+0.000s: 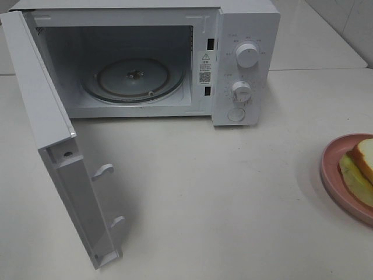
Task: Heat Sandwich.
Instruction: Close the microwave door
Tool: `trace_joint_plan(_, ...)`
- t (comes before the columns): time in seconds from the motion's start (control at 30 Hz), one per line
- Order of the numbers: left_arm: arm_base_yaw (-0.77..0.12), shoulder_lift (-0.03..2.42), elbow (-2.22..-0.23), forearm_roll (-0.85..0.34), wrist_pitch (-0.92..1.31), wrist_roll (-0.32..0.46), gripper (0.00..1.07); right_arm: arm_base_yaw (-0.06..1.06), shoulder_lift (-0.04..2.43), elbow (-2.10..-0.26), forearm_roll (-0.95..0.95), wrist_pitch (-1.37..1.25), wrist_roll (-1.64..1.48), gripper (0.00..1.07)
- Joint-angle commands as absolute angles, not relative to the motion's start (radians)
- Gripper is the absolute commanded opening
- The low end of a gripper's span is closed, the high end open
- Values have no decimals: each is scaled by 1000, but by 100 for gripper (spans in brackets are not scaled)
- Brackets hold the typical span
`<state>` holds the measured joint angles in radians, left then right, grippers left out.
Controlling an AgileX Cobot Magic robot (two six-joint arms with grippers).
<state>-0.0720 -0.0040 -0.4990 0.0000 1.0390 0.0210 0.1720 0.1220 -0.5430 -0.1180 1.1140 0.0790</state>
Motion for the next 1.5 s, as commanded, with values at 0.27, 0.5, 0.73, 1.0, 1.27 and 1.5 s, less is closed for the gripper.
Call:
trace_joint_plan(0.27,-70,-27,-496,-6,1038,16,101,80,40,-506,-74,1037,50,76)
trace_joint_plan(0.5,-70,-27,-496,-6,1038,16,101,23,-30,-506,-70,1037,49,76)
trace_joint_plan(0.73,-70,-26,-496,0,1038,16,101,23,-30,-506,-71,1037,49,76)
trace_joint_plan(1.0,-70,-26,-496,0,1038,16,101,23,-30,-506,-71,1037,49,76)
trace_joint_plan(1.27,-70,-26,-496,0,1038,16,101,23,-30,-506,-71,1037,49,76)
trace_joint_plan(1.5,-70,-26,-496,0,1038,16,101,23,-30,-506,-71,1037,49,76)
